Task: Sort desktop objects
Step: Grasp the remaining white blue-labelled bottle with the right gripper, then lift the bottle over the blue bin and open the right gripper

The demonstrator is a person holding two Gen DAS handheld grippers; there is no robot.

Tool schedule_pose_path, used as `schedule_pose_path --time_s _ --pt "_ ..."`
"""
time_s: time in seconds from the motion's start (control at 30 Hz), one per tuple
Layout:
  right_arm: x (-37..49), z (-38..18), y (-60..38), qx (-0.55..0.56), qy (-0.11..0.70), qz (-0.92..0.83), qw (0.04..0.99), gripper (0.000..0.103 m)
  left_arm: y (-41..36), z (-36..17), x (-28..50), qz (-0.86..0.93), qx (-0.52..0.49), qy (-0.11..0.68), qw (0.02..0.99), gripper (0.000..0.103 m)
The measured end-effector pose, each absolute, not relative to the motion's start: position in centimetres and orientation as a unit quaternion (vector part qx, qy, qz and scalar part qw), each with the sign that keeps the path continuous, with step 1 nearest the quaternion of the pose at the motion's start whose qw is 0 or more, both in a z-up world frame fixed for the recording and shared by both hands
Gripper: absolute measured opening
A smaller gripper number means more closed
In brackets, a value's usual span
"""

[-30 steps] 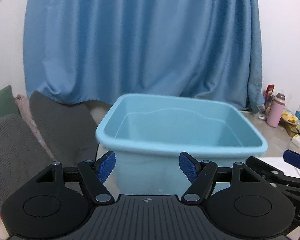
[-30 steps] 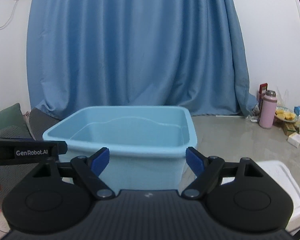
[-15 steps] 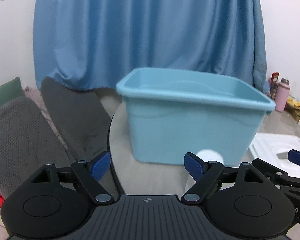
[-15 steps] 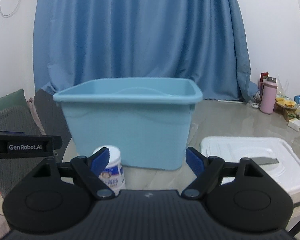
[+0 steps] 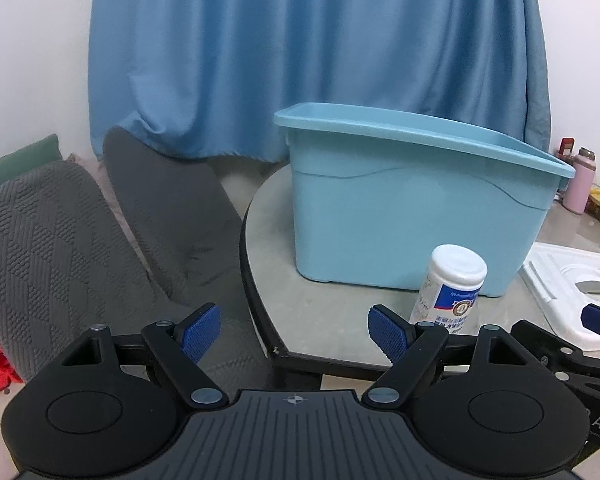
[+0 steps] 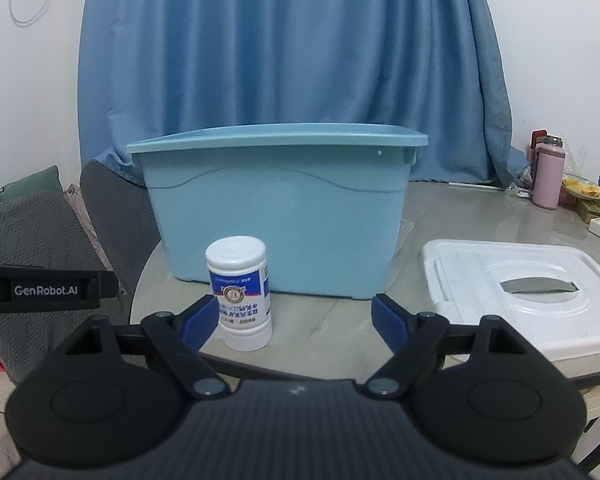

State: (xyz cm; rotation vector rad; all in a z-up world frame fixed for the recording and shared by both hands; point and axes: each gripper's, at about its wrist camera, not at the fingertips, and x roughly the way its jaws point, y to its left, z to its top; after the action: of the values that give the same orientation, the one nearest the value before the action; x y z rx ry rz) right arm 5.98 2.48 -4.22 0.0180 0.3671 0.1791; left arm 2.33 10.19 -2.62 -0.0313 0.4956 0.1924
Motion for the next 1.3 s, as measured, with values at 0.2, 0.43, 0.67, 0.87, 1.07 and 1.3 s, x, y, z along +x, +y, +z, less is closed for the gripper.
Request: schedule_pose_path --time_s 0.2,0.43,0.67,0.87,1.07,1.3 --pt "6.4 -5.3 3.7 0.000 0.181 0.100 0.978 0.083 11.0 -3.5 2.6 0.110 -0.019 0.247 0.963 0.083" --pt "8.7 -6.1 5.3 0.001 0.180 0.101 0.979 0.083 12.2 -4.0 3.8 0.118 -0.017 0.238 0.964 0.083" --pt "11.4 -7.1 6.5 -0.001 0.176 0.105 0.979 0.083 13.2 -4.2 5.9 0.128 -0.016 0.225 0.966 0.083" --pt "13.9 -7.8 7.5 0.000 0.174 0.118 0.978 0.083 13.8 -4.3 7.3 0.135 -0.019 0.213 0.967 0.083" --pt "14.8 -7.7 8.3 -0.012 0.172 0.146 0.974 0.048 14.1 -3.8 8.3 0.147 -0.028 0.208 0.967 0.083" --pt "13.6 -5.2 7.6 -0.015 0.179 0.138 0.974 0.048 13.9 -1.5 7.8 0.149 -0.031 0.214 0.965 0.083"
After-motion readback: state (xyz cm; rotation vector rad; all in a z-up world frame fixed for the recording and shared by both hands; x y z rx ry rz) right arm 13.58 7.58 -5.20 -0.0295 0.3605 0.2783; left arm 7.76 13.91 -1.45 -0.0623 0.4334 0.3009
